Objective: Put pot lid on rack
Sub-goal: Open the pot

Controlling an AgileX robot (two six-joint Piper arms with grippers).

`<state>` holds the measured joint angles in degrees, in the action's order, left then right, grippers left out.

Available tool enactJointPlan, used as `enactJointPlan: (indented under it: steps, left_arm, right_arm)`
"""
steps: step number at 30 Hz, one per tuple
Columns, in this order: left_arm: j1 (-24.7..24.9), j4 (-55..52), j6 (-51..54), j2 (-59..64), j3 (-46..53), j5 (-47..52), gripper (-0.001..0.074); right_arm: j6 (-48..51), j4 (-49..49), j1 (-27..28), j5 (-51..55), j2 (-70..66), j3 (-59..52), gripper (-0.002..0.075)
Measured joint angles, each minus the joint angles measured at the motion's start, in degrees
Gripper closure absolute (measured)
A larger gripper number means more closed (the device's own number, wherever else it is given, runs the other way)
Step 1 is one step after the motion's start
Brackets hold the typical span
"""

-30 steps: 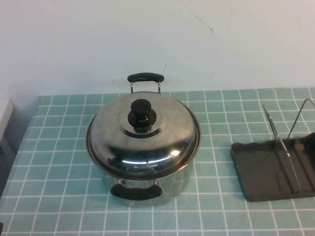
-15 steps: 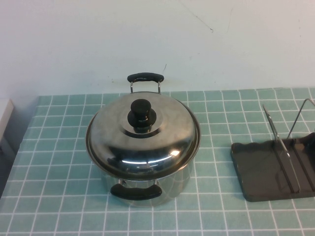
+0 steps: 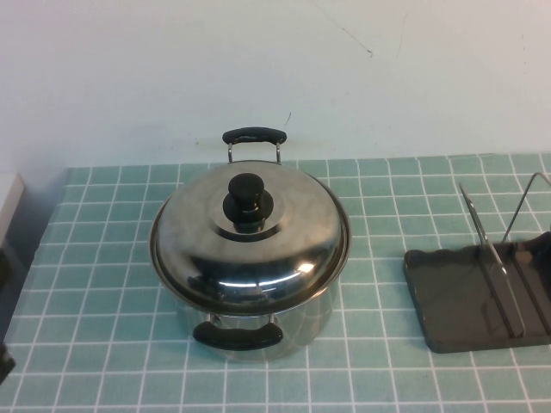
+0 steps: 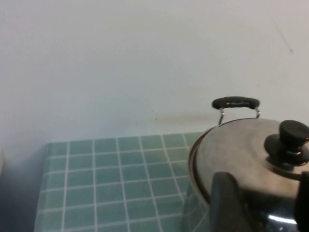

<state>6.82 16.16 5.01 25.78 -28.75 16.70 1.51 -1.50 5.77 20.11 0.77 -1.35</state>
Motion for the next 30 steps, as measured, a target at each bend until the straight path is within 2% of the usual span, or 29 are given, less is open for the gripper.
enactJointPlan:
  steps: [2,5,8,11,14,22,30]
  left_arm:
    - [5.5,-3.2,-1.3,2.2,0.0,-4.7,0.0392]
    - [12.2,-5.6,-3.4,6.8,0.0,-11.7,0.0241]
    - [18.4,-6.2,-4.0,12.5,0.0,-19.4,0.0179]
    - [23.6,-6.5,-3.1,20.4,0.0,-27.5,0.0162]
    - [26.6,-6.5,-2.3,29.2,-0.1,-36.3,0.0159]
    - [27.3,-8.2,-2.5,47.7,-1.0,-55.7,0.0157]
    - [27.5,-7.8,-3.4,59.8,-8.4,-62.4,0.0153]
  right_arm:
    - [0.0,0.0,0.0,0.0,0.0,0.0,0.0729]
    - [0.0,0.0,0.0,0.0,0.0,0.0,0.0729]
    - [0.0,0.0,0.0,0.0,0.0,0.0,0.0729]
    - [0.0,0.0,0.0,0.0,0.0,0.0,0.0729]
    - [0.0,0.0,0.0,0.0,0.0,0.0,0.0729]
    - [0.0,0.0,0.0,0.0,0.0,0.0,0.0729]
    - [0.0,0.0,0.0,0.0,0.0,0.0,0.0729]
